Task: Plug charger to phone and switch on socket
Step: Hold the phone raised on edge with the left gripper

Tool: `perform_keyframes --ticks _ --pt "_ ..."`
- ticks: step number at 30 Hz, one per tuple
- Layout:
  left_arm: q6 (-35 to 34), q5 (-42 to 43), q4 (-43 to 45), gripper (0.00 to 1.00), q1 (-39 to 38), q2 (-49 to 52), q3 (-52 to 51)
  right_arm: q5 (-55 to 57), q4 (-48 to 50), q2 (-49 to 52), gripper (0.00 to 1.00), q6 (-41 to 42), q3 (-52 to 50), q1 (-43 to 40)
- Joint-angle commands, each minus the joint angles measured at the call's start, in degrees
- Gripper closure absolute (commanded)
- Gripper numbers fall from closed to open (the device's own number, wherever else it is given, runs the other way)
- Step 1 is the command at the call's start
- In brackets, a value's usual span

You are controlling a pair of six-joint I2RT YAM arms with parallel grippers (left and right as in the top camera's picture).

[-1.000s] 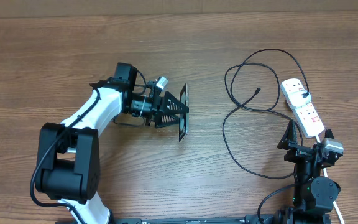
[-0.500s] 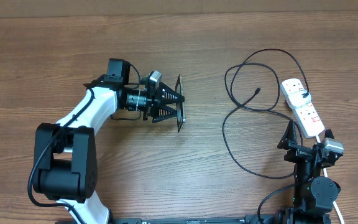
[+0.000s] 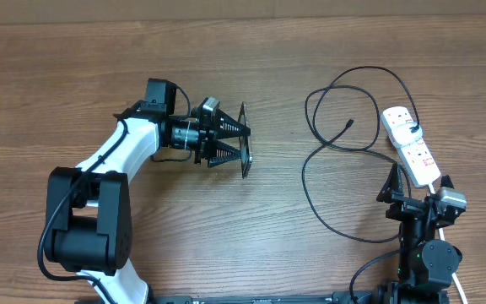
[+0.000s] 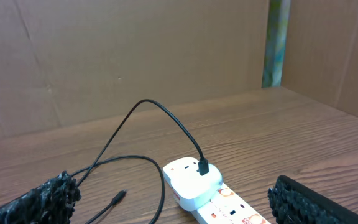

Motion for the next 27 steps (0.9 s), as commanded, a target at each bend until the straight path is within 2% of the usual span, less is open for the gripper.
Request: perform_keyframes --ticks 1,7,23,27 --pt "-3.5 3.4 0.1 0.41 0.3 0.5 1.6 -0.1 0.2 -0.3 0.0 -0.1 -0.6 -0.1" --pt "-5.8 3.3 0.1 0.4 0.3 0.5 1.6 -0.1 0.2 -0.3 0.0 -0.1 -0.6 -0.1" --pt "-5.7 3.4 0.0 0.4 0.2 0.5 1.6 -0.4 0.6 -0.3 0.0 0.0 -0.6 -0.1" --pt "-5.7 3.1 0.1 0.4 0.2 0.5 1.6 -12.6 1.1 -0.3 0.0 5.4 -0.6 -0.1"
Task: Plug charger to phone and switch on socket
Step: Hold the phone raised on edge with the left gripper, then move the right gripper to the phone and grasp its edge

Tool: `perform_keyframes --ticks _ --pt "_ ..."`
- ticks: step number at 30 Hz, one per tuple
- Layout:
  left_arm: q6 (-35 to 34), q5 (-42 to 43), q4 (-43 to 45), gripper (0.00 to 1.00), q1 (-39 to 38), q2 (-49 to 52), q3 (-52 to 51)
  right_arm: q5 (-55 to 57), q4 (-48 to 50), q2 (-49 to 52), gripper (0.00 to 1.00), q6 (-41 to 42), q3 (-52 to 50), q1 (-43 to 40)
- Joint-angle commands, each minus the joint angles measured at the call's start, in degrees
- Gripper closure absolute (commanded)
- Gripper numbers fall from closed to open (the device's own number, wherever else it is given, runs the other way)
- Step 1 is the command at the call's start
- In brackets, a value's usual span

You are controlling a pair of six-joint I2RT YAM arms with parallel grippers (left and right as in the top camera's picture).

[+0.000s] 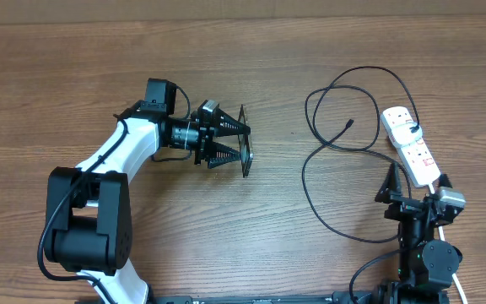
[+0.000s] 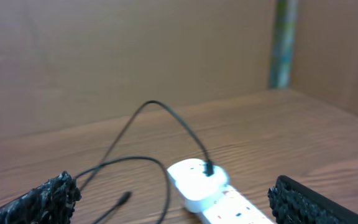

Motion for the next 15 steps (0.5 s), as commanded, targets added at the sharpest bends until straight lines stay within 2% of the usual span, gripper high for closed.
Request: perform_keyframes --ticks 1,8,12,15 --pt "-0.3 3.0 0.1 0.4 0.2 0.5 1.6 -13.4 0.9 -0.3 0.0 6.6 -0.6 -0.1" --pt "-0.3 3.0 1.1 0.4 0.2 0.5 1.6 -52.1 0.3 -0.3 0.0 39.4 -0.6 -0.1" --pt "-0.3 3.0 1.1 0.4 0.2 0.5 1.6 -59.5 -1.2 -0.3 0.0 46.6 -0.6 -0.1" --pt "-0.3 2.9 1.4 0.4 0.2 0.5 1.6 -59.9 0.5 -0.3 0.0 44.0 -0.5 -0.1"
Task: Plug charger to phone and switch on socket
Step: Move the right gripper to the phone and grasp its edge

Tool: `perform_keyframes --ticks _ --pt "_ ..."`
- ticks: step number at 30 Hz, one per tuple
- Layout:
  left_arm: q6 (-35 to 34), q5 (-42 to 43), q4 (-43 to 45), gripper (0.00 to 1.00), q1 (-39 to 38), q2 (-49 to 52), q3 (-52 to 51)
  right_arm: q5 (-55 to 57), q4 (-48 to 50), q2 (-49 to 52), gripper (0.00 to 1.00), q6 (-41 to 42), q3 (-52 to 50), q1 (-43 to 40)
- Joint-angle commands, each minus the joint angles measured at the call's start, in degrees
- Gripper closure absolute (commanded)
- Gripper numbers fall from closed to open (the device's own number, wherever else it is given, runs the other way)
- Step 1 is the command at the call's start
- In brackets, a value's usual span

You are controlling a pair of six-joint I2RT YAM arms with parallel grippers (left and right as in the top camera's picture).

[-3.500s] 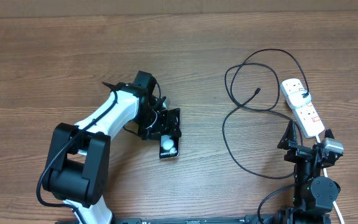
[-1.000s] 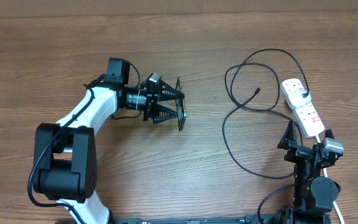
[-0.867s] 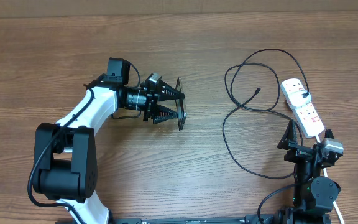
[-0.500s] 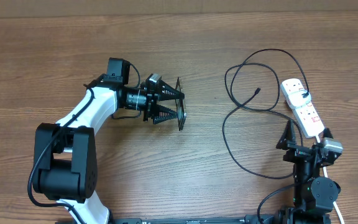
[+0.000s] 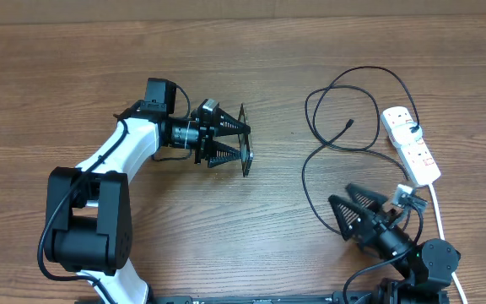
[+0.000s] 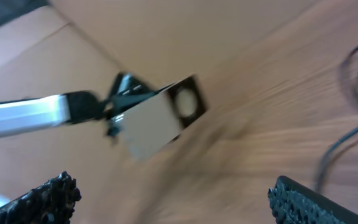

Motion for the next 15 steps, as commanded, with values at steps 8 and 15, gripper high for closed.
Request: perform_keyframes --ticks 8,15 --pt "-0.3 3.0 0.6 0.4 0.2 0.5 1.6 0.4 -0.5 2.0 0.01 -3.3 6.8 0.0" --pt "-0.3 3.0 0.7 0.4 0.2 0.5 1.6 7.6 -24.9 11.0 0.01 -22.1 24.7 0.0"
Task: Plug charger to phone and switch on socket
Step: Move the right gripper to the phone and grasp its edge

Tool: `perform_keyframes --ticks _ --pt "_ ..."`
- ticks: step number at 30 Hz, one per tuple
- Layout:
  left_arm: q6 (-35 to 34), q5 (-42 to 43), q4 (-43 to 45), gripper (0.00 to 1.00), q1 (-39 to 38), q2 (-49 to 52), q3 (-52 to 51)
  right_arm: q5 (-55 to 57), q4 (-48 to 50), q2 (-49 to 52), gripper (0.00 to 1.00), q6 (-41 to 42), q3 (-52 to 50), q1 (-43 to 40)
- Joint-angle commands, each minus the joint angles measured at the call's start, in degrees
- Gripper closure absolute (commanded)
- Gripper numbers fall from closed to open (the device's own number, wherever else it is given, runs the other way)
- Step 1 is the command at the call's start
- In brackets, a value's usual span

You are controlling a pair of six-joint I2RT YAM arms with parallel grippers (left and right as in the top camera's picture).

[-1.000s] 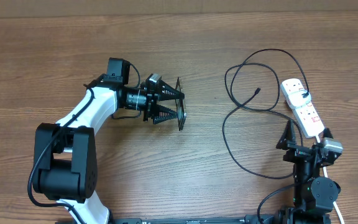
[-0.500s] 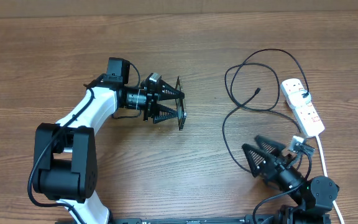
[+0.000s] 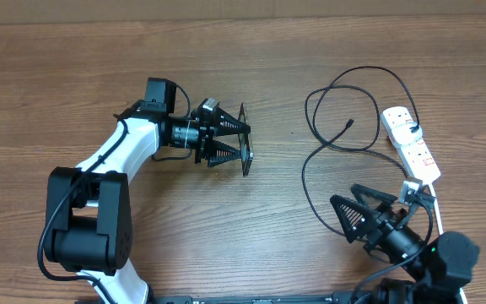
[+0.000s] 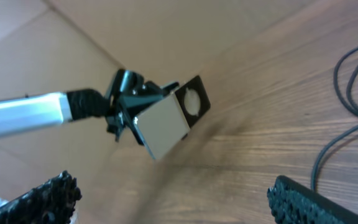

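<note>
My left gripper (image 3: pixel 240 142) is shut on the phone (image 3: pixel 245 140), holding it upright on its edge left of the table's middle. In the right wrist view the phone (image 4: pixel 166 121) shows a pale back with a black rim, gripped by the left gripper (image 4: pixel 124 106). The black charger cable (image 3: pixel 310 181) loops from its plug (image 3: pixel 414 129) in the white power strip (image 3: pixel 410 143); its free connector (image 3: pixel 348 124) lies on the table. My right gripper (image 3: pixel 342 195) stands open near the front right, pointing left toward the phone, with nothing between its fingers (image 4: pixel 42 199).
The wooden table (image 3: pixel 74 67) carries the cable loops on its right half, between the phone and the power strip. Part of the cable (image 4: pixel 347 99) shows at the right edge of the right wrist view. A cardboard wall (image 4: pixel 104 31) stands behind the table.
My right gripper has shifted only slightly and still points left, open; its view of the phone is now sharp. The left arm and the phone have not moved.
My right gripper first stood open at the near end of the power strip, facing the strip and plug, and stayed so a second later. By half a second ago it had turned left to face the phone. The left gripper held the phone still throughout.
</note>
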Motion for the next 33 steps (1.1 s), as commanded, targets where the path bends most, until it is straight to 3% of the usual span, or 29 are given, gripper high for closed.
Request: perform_keyframes --ticks 1,9,16,23,33 --pt "-0.3 3.0 0.2 0.41 0.2 0.5 1.6 8.6 -12.6 5.4 0.01 -14.9 13.0 0.0" --pt "0.1 2.9 0.2 0.4 0.2 0.5 1.6 17.2 -35.2 11.7 0.01 -21.2 31.4 0.0" --pt "0.1 2.9 0.8 0.4 0.2 0.5 1.6 12.9 -41.2 13.1 0.01 -21.1 32.7 0.0" --pt "0.1 2.8 0.9 0.4 0.2 0.5 1.6 12.4 -36.2 24.9 0.01 -22.6 32.7 7.0" --pt "0.1 2.7 0.9 0.4 0.2 0.5 1.6 13.7 -23.9 46.4 0.0 -20.2 32.8 34.8"
